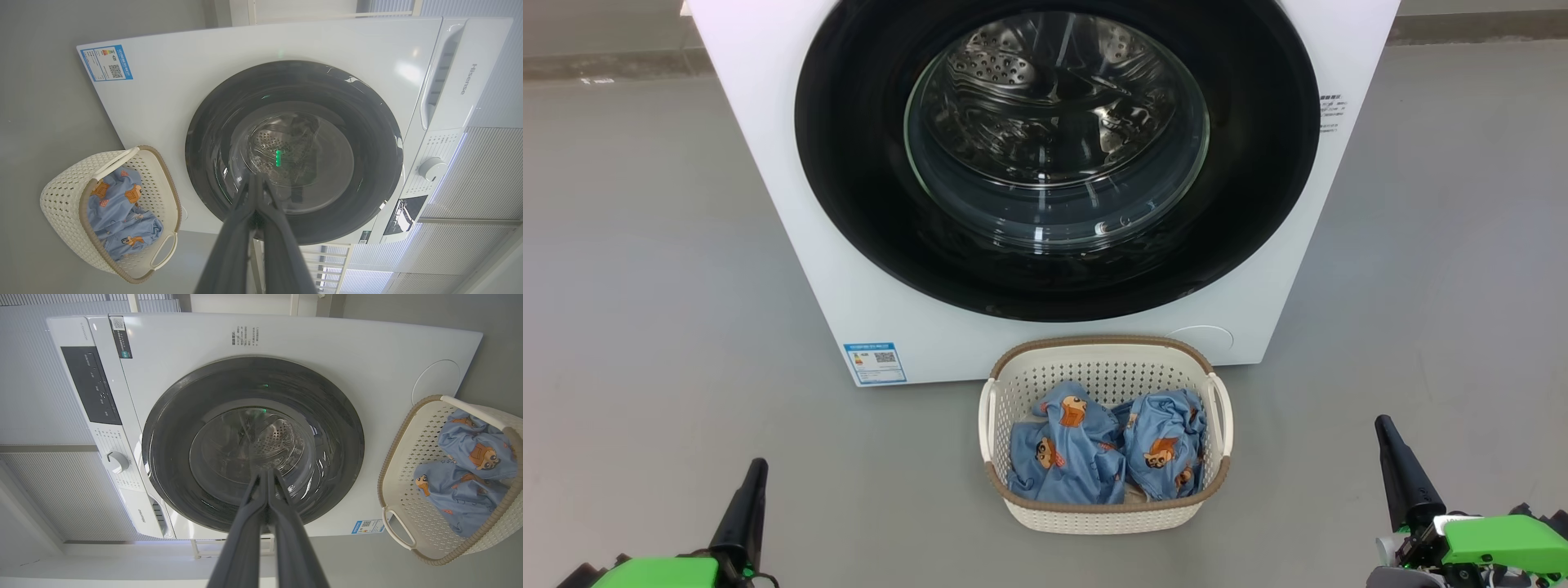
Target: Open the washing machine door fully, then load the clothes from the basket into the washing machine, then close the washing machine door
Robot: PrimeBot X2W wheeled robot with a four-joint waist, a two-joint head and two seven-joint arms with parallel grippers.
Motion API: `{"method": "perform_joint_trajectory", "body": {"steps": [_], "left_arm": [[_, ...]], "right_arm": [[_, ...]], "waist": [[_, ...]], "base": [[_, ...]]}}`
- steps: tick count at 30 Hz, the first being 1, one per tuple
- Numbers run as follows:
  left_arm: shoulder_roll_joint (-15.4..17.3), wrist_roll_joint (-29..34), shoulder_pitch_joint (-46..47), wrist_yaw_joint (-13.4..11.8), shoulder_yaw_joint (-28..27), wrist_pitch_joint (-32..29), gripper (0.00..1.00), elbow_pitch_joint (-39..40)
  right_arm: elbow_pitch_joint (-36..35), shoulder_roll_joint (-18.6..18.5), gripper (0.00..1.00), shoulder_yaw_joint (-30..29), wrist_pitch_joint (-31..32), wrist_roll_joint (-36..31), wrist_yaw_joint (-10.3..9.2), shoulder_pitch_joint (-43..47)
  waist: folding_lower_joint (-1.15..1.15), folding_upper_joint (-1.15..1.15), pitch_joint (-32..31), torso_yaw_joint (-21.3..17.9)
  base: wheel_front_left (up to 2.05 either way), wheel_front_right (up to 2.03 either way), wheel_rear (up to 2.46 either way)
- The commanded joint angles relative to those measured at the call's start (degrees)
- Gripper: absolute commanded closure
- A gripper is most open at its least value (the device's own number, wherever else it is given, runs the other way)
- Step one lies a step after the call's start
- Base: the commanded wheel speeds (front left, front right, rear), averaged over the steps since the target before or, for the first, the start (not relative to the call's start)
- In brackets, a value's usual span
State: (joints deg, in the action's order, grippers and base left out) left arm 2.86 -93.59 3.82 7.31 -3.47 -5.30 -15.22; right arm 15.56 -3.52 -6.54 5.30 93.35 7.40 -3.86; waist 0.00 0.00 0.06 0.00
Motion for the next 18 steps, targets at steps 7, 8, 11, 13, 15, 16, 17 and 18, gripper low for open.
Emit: {"method": "perform_joint_trajectory", "body": {"steps": [7, 8, 11, 13, 15, 16, 17, 18], "left_arm": [[0.80, 0.56, 2.59, 0.18, -2.03, -0.36, 1.00, 0.97], [-0.05, 0.08, 0.01, 0.00, -0.09, 0.01, 0.00, 0.01], [-0.68, 0.06, -1.18, -0.01, 0.22, 0.03, 0.00, -1.64], [-1.19, 0.07, -2.21, -0.01, 0.44, 0.06, 0.00, -2.71], [-1.18, 0.14, -2.20, -0.01, 0.44, 0.19, 0.00, -2.52], [-1.17, 0.21, -2.20, -0.01, 0.45, 0.34, 0.00, -2.34], [-1.15, 0.31, -2.20, -0.01, 0.48, 0.49, 0.00, -2.17], [-1.13, 0.41, -2.22, 0.00, 0.51, 0.64, 0.00, -2.01]], "right_arm": [[-1.32, -0.07, 1.00, 0.94, 0.44, -0.40, 0.09, -2.55], [-0.01, 0.03, 0.00, -0.04, 0.11, 0.00, 0.00, 0.00], [1.90, 0.33, 0.00, 0.12, 0.14, 0.01, 0.00, 1.04], [3.09, 0.59, 0.00, 0.18, 0.12, 0.01, 0.00, 1.96], [2.99, 0.59, 0.00, 0.25, 0.03, -0.02, 0.00, 1.93], [2.90, 0.59, 0.00, 0.32, -0.07, -0.06, 0.00, 1.90], [2.84, 0.59, 0.00, 0.40, -0.19, -0.12, 0.00, 1.88], [2.79, 0.59, 0.00, 0.47, -0.32, -0.20, 0.00, 1.86]], "waist": [[0.00, 0.00, 0.00, 0.00], [0.00, 0.00, 0.00, 0.00], [0.00, 0.00, 0.00, 0.00], [0.00, 0.00, 0.01, 0.00], [0.00, 0.00, 0.05, 0.00], [0.01, 0.00, 0.07, 0.01], [0.02, 0.00, 0.06, 0.02], [0.05, 0.00, 0.02, 0.03]], "base": [[0.00, 0.00, 0.00], [0.00, 0.00, 0.00], [0.00, 0.00, 0.00], [0.00, 0.00, 0.00], [0.00, 0.00, 0.00], [0.00, 0.00, 0.00], [0.00, 0.00, 0.00], [0.00, 0.00, 0.00]]}}
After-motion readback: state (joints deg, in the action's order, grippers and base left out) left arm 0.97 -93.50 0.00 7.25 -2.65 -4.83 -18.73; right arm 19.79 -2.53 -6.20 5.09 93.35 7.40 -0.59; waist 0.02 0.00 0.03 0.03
